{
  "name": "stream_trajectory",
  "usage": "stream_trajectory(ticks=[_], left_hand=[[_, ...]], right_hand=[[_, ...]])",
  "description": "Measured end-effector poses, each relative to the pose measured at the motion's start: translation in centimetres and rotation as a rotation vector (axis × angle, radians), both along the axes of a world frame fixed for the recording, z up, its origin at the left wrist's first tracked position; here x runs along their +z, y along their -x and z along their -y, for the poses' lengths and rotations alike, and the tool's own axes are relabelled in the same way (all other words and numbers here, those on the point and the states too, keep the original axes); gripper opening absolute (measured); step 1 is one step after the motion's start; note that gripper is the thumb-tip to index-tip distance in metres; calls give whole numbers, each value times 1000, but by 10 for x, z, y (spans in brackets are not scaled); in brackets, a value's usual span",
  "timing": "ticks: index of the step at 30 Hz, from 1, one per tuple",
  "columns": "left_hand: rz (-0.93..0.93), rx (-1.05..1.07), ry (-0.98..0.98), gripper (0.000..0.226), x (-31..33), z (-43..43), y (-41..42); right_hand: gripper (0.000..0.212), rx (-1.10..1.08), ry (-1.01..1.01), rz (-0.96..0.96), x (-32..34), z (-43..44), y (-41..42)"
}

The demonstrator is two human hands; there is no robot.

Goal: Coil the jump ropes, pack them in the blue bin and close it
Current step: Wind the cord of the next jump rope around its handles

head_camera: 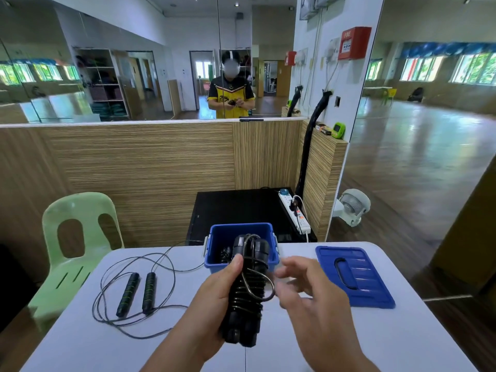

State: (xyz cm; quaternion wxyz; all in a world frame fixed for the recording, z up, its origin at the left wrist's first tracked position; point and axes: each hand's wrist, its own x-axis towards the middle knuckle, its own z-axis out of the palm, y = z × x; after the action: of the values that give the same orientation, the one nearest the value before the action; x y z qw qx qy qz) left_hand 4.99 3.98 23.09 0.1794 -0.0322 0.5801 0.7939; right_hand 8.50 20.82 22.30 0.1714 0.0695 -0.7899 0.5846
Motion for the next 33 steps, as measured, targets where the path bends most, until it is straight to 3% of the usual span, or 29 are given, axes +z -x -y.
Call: stream_trajectory(ticks=[5,14,24,33], left_hand=[[28,7,-46,52,-5,-7,-4],[126,84,-109,76,-18,-21,3],[114,301,85,70,-35,-51,10],[67,258,212,64,-46,-57,25]], right_hand=[[12,70,245,344,6,4,11],[19,114,393,500,-5,2,15],[23,258,345,489,-21,-23,30],[23,259,371,518,-39,-43,57]])
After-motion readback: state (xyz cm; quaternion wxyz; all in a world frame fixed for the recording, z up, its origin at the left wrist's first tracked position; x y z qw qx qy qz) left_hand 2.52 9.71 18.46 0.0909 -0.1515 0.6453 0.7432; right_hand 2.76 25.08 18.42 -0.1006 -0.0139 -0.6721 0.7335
